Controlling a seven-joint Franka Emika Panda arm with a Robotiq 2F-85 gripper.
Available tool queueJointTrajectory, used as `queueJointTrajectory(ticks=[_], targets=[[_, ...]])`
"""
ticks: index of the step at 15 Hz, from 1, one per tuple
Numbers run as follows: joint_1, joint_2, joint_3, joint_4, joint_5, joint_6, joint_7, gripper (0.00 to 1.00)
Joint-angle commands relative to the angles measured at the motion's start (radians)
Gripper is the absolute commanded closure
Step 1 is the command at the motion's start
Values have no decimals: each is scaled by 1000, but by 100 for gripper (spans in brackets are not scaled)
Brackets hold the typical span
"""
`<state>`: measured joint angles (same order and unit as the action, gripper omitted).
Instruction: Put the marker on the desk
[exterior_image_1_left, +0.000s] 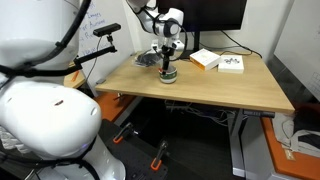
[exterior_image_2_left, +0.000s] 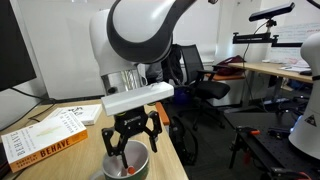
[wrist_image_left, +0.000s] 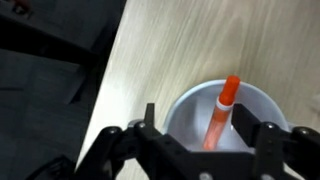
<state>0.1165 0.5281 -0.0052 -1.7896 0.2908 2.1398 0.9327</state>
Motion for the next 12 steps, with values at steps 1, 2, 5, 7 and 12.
queueJointTrajectory(ticks=[1,2,5,7,12], targets=[[-4,28,-1,42,40,-47,10,17],[-3,29,-1,44,41,-47,8,17],[3,20,-1,54,34,-63,4,15],[2,18,3,70,38,-82,0,15],[-2,50,4,129,46,-115,-1,42]])
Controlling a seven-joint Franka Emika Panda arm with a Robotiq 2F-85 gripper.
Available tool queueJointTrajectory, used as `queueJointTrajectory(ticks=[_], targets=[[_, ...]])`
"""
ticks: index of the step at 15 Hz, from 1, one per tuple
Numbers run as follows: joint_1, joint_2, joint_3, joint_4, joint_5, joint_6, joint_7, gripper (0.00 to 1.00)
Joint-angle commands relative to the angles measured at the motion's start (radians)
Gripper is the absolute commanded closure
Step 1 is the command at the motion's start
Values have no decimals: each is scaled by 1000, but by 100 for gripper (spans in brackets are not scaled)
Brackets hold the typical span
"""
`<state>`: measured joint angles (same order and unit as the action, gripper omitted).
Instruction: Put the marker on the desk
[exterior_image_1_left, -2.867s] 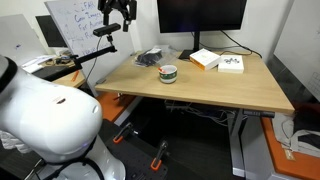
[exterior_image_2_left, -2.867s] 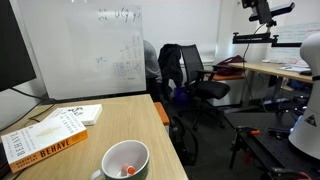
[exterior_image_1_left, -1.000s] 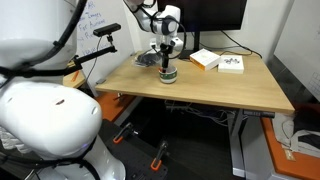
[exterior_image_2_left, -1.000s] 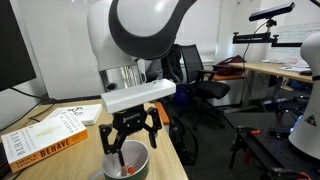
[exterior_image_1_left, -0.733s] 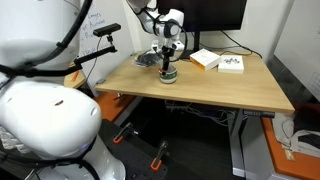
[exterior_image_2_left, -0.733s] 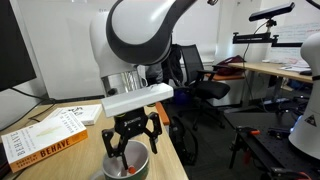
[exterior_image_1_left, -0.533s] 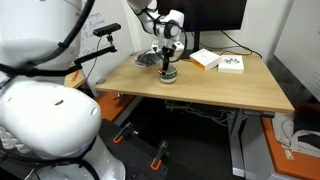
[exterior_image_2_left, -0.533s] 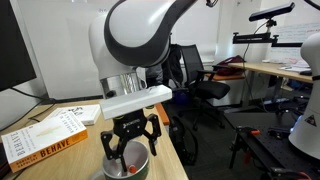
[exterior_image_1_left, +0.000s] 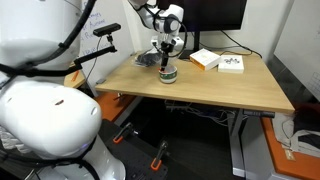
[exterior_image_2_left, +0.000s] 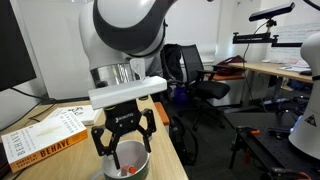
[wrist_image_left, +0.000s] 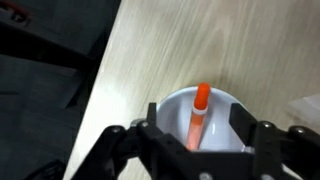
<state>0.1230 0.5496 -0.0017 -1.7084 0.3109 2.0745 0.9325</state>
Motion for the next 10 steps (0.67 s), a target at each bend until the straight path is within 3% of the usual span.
queueJointTrajectory(ticks=[1,2,7,8,9,10], targets=[[-8,39,-1,59,23,-52,2,47],[-10,49,-1,70,25,-57,1,51],[-17,120,-1,137,30,-73,5,42],[-18,132,-1,145,34,-76,7,49],[-19,141,0,150,38,-76,6,70],[-20,146,1,151,46,-72,3,73]])
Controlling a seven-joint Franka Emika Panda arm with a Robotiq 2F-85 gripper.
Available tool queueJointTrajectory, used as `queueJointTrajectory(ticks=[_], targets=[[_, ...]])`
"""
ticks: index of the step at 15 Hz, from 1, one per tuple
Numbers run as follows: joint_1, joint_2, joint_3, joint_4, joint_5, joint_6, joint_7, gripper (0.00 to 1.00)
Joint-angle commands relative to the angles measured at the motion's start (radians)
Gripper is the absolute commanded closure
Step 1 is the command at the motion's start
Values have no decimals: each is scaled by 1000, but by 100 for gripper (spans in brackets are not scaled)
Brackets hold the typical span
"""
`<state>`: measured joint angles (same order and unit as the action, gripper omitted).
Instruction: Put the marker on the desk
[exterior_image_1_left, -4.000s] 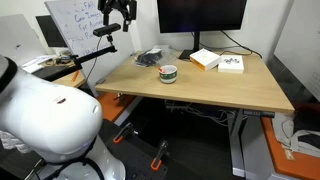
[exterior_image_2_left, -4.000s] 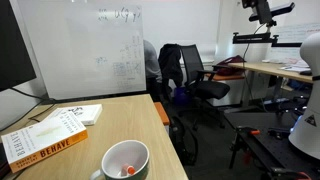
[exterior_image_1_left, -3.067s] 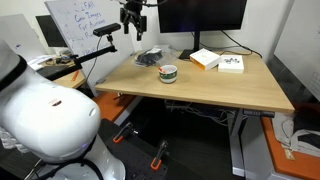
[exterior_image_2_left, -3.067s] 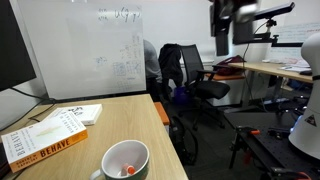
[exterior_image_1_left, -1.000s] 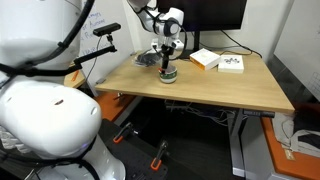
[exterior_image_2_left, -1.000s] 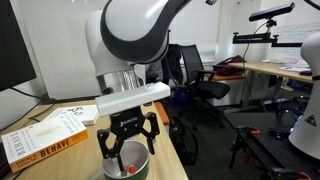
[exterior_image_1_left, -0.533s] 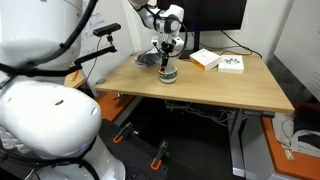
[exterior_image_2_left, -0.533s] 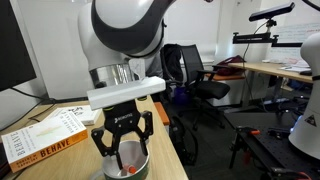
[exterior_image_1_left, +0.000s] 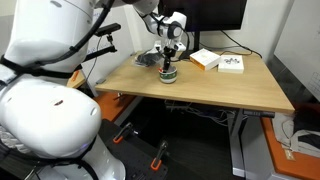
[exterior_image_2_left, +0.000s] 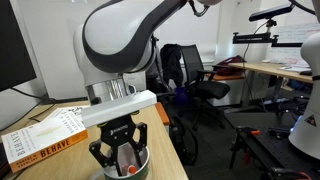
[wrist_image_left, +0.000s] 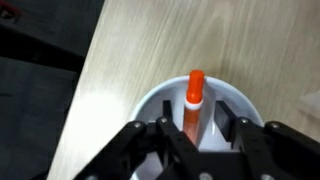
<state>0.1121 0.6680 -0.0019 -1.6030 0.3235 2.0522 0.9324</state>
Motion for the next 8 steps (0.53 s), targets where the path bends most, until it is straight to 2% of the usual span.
queueJointTrajectory(ticks=[1,4,5,6,8], targets=[[-9,26,1,42,41,-42,9,73],[-1,-4,-8,32,32,-57,20,98],[3,-17,-13,29,25,-64,27,100],[-1,-41,-8,22,32,-89,23,95],[15,-101,-21,4,5,-140,51,95]])
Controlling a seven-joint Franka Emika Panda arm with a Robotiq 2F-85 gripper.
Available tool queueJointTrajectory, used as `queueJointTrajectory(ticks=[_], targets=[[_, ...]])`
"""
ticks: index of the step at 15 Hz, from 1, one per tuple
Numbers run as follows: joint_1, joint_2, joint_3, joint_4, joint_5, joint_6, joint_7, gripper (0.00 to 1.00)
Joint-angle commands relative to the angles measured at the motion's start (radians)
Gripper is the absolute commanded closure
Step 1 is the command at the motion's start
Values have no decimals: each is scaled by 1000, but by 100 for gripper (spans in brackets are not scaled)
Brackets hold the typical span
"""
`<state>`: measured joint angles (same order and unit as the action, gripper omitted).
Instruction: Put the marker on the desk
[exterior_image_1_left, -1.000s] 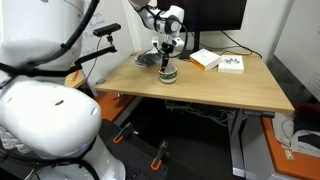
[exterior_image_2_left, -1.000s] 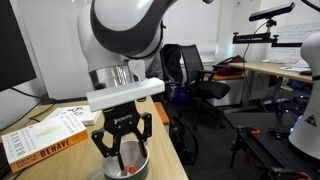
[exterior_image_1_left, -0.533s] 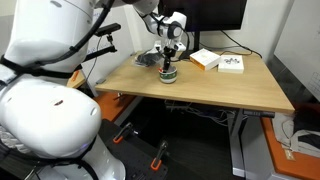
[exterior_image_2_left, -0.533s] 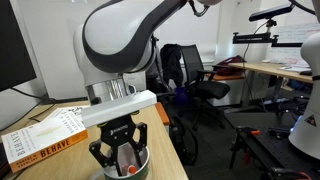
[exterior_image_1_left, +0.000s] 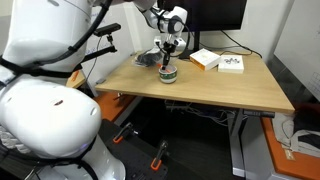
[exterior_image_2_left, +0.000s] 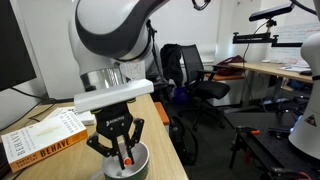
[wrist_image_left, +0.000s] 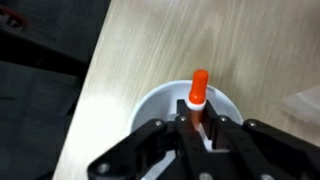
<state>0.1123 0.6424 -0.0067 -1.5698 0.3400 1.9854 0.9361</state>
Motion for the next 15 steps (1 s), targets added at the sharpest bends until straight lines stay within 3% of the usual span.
queueJointTrajectory(ticks=[1,5,6,9,15], targets=[[18,-110,-18,-38,-19,-96,56,95],[36,-212,-38,-57,-112,-75,73,95],[53,-218,-60,-64,-186,-25,104,95],[53,-179,-94,-47,-319,37,189,95],[47,-56,-155,-46,-444,150,283,95]])
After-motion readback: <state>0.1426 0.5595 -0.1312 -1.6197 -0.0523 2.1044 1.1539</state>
